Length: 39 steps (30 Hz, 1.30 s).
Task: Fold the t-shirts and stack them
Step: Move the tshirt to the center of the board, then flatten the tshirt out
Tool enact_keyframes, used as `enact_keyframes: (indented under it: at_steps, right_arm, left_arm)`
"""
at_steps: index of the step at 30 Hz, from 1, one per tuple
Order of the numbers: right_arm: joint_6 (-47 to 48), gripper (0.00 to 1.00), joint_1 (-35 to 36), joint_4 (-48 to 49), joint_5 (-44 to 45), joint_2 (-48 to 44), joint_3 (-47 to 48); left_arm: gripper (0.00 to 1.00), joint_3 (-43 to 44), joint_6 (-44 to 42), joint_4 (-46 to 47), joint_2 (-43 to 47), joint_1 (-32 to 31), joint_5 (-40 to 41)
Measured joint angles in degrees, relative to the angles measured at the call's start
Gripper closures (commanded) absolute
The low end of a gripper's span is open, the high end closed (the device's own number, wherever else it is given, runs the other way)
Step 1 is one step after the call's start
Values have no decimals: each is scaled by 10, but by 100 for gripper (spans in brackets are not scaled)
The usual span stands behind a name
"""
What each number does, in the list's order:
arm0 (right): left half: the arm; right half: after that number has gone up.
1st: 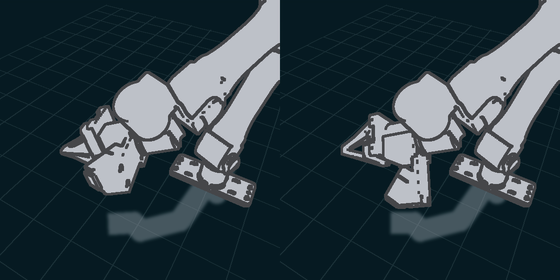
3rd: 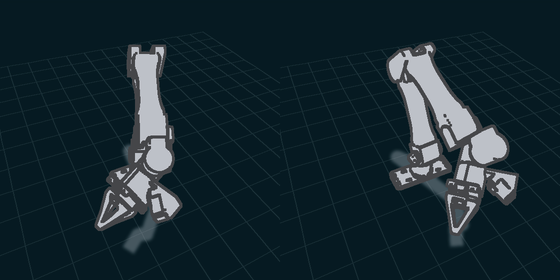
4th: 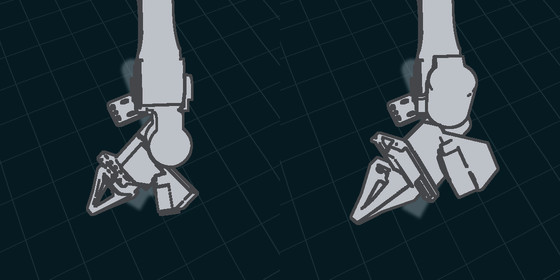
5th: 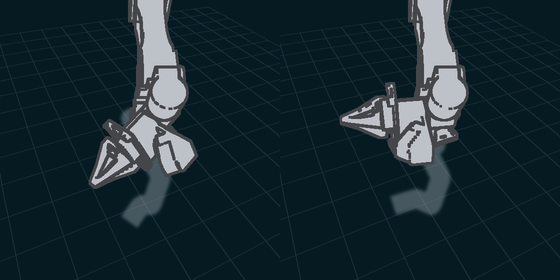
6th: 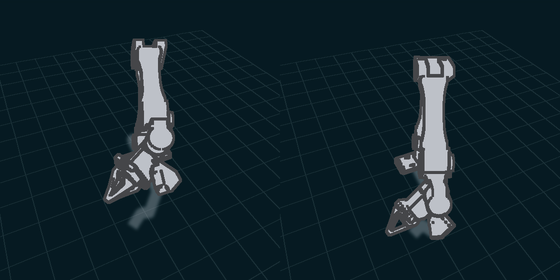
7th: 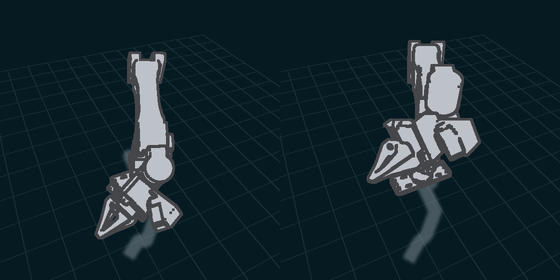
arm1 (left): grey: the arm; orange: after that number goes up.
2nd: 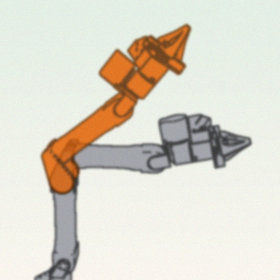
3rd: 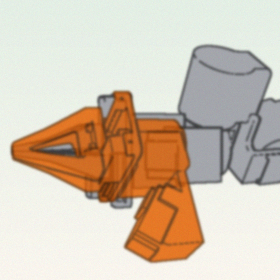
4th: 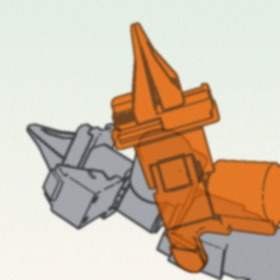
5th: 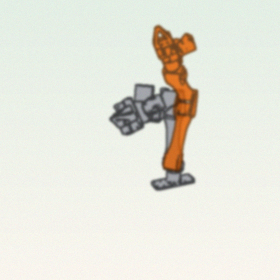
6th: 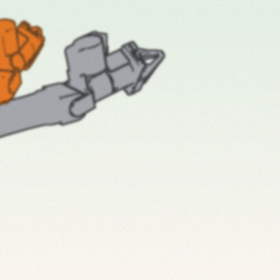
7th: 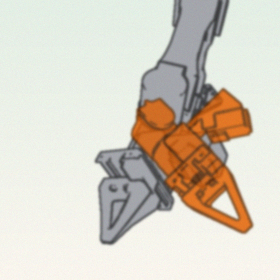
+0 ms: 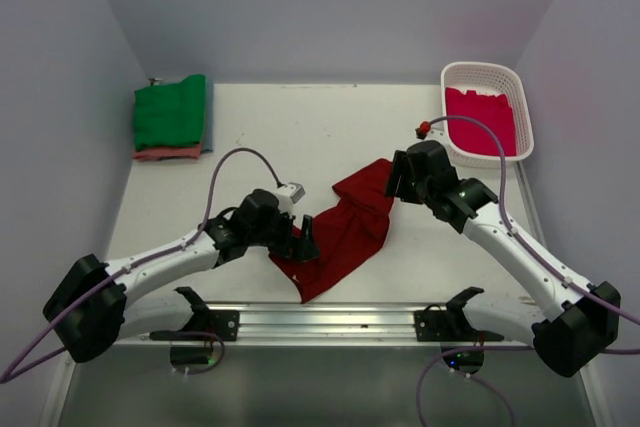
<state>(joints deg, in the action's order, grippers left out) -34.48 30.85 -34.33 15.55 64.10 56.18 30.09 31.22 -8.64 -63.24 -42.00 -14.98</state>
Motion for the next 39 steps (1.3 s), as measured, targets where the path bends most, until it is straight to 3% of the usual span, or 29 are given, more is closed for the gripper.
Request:
enact_keyframes:
  at_steps: [9,20,30,39]
  right_arm:
    - [4,44,0,4,-8,0,-36]
    - [11,45,0,8,-11,-23,-65]
    - [13,47,0,10,-11,-35,-76]
    - [15,50,0,12,-10,-44,-84]
  left_arm:
    - [0,114,-8,-45,-140,-130,73]
    - [0,208,15,-162,-163,-225,238]
    - [0,215,-3,-186,-242,-310,241]
    - [0,257,-16,-223,-236,-357,294]
